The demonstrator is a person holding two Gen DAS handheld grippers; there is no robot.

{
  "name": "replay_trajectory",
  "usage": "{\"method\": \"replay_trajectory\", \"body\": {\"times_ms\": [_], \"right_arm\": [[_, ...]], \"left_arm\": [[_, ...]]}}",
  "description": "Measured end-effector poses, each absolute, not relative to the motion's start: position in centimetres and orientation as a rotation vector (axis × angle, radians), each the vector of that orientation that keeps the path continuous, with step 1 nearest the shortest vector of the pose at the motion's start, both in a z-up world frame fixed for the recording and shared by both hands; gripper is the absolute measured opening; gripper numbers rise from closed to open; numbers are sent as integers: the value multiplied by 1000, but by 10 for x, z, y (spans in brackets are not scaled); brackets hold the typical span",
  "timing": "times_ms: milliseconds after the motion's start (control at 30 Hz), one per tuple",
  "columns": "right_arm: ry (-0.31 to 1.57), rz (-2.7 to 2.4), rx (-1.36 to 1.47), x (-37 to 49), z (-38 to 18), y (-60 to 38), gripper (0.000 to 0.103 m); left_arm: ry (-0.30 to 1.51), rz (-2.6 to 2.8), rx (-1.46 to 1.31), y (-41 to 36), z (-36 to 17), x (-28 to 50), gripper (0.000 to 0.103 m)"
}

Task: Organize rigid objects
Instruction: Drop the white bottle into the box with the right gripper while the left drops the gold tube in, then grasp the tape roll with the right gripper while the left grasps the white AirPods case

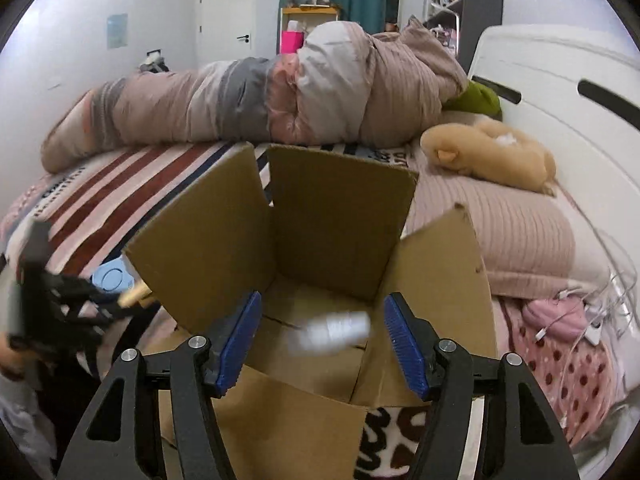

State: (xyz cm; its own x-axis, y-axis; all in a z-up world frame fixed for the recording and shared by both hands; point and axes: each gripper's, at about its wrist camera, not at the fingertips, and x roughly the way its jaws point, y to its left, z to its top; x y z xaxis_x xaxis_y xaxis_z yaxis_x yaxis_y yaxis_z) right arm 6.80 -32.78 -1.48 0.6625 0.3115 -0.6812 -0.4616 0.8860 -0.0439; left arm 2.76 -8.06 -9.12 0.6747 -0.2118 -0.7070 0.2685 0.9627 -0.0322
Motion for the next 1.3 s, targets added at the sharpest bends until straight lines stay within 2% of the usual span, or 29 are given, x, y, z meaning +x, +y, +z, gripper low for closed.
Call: {"method": "replay_trajectory", "body": {"times_ms": [33,67,200,300,433,567,633,700,800,900,1067,1133,1300], "right_arm": [[717,449,-213,68,-15,-330,74],[708,453,-210,68,-15,-332,77],[669,488,-180,61,-11,-341,77],[655,521,-147,56,-11,-345,77],[647,530,-135,56,-13,-346,77],[644,535,-133,51,-13,-350,77],[647,532,-141,51,-13,-350,77],[648,535,-151,50,-13,-349,77],[615,575,-156,43,-8,-340,77],[533,653,-153,28,6,-323,77],[450,865,-186,-2,21,-263,74],[484,961,-201,-9,15,-231,63],[631,965,-306,-2,-41,-158,49]], "left_arm": [[742,-283,92,-83,-68,26,15],[706,-301,107,-86,-47,25,15],[602,-431,165,-117,23,35,15],[638,-581,192,-159,50,65,15],[802,-629,270,-216,33,115,15],[916,-631,257,-227,8,137,19],[905,-628,213,-219,10,138,41],[870,-628,166,-204,20,136,52],[798,-602,121,-174,40,121,54],[717,-449,117,-128,51,103,68],[720,-273,112,-65,26,85,69],[752,-237,91,-44,7,84,69],[825,-196,33,-10,-42,85,69]]}}
